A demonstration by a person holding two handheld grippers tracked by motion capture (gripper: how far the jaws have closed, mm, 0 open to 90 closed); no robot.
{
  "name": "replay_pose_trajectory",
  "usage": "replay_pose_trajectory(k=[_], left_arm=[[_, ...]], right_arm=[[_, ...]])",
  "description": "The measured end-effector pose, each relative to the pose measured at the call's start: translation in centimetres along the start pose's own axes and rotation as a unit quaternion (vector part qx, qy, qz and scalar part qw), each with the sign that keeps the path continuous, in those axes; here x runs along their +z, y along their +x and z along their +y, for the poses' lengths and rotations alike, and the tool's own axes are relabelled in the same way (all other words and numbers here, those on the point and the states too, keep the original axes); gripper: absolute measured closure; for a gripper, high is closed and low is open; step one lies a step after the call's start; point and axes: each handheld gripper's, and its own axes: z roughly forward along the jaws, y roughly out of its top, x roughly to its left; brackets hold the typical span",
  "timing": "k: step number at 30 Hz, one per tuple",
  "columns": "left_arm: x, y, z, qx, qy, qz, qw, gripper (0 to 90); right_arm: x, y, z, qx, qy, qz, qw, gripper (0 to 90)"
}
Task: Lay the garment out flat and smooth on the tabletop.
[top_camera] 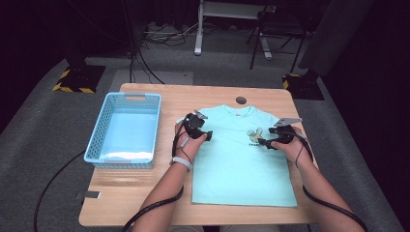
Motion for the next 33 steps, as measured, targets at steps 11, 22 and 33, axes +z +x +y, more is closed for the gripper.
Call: replay_pose_trajectory(k=[11,22,33], left_arm=[[-5.2,-3.9,0.1,0.050,-0.022,-0.002,0.9985,28.4],[-8.6,-5.3,-1.1,0.067,-0.032,0.001,0.9972,27.3],[-10.8,-4.9,-2.5,0.063,-0.039,0.009,0.9972,27.1]], right_arm=[[-4.4,3.1,1.5,-0.030,-0.024,0.013,0.9992,18.4],[-7.7,4.5,1.6,-0.041,-0.031,0.011,0.9986,17.9],[-9.5,5.1,1.2,-0.051,-0.036,0.009,0.9980,18.0]])
